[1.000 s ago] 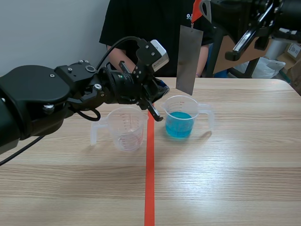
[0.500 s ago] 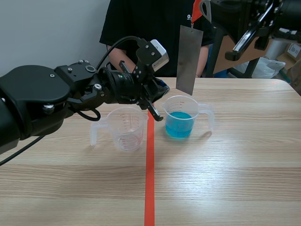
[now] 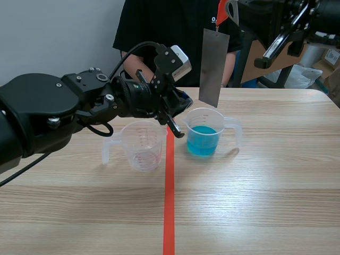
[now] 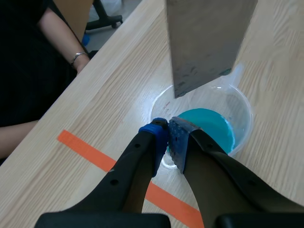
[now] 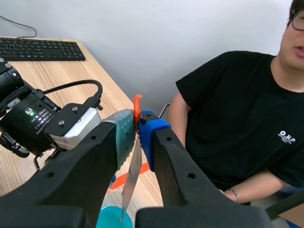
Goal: Do the redox reaction experiment.
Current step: 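Raise the plate and point at it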
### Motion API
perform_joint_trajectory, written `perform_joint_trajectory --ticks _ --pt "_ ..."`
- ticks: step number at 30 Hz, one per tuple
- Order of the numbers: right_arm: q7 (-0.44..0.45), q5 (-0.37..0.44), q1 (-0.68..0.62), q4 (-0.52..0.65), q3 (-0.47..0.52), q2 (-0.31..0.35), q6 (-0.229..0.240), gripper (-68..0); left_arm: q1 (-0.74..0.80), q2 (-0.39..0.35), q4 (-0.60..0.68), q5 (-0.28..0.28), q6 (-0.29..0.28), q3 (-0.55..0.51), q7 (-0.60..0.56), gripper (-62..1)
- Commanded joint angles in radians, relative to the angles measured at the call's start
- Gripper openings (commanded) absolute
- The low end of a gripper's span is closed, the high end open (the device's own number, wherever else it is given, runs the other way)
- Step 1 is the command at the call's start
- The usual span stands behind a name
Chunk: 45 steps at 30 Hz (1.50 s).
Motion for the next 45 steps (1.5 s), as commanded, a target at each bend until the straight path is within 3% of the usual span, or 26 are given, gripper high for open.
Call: perform_joint_trajectory --ticks 1,6,10,15,20,23,29,35,45 --pt "0.015 0.016 0.017 0.006 0.011 0.005 0.006 -65.8 -0.026 0.008 0.018 -0.008 0.005 -0.007 -0.024 -56.0" --pt "0.015 0.015 0.018 0.006 0.011 0.005 0.006 -65.8 -0.022 -0.032 0.023 -0.058 -0.001 -0.007 -0.065 -56.0" --pt "0.014 0.016 0.017 0.006 0.011 0.005 0.006 -65.8 0.017 -0.115 0.086 -0.069 -0.014 -0.007 -0.069 -56.0" --pt "0.015 0.016 0.018 0.006 0.011 0.005 0.006 -65.8 0.129 -0.308 0.24 -0.131 -0.012 -0.014 -0.069 -56.0" --pt "0.015 0.016 0.018 0.006 0.011 0.005 0.006 -65.8 0.294 -0.553 0.399 -0.249 -0.013 -0.07 -0.069 -56.0" --pt "0.015 0.016 0.018 0.006 0.011 0.005 0.006 -65.8 0.428 -0.692 0.458 -0.33 -0.013 -0.142 -0.077 -56.0" --pt "0.015 0.016 0.018 0.006 0.011 0.005 0.006 -65.8 0.745 -0.866 0.476 -0.393 0.015 -0.344 -0.103 -56.0" --pt "0.014 0.016 0.018 0.006 0.011 0.005 0.006 -65.8 1.115 -0.88 0.475 -0.397 0.117 -0.596 -0.104 -56.0" --pt "0.016 0.016 0.018 0.006 0.01 0.005 0.006 -65.8 1.535 -0.706 0.476 -0.397 0.123 -0.964 -0.151 -56.0"
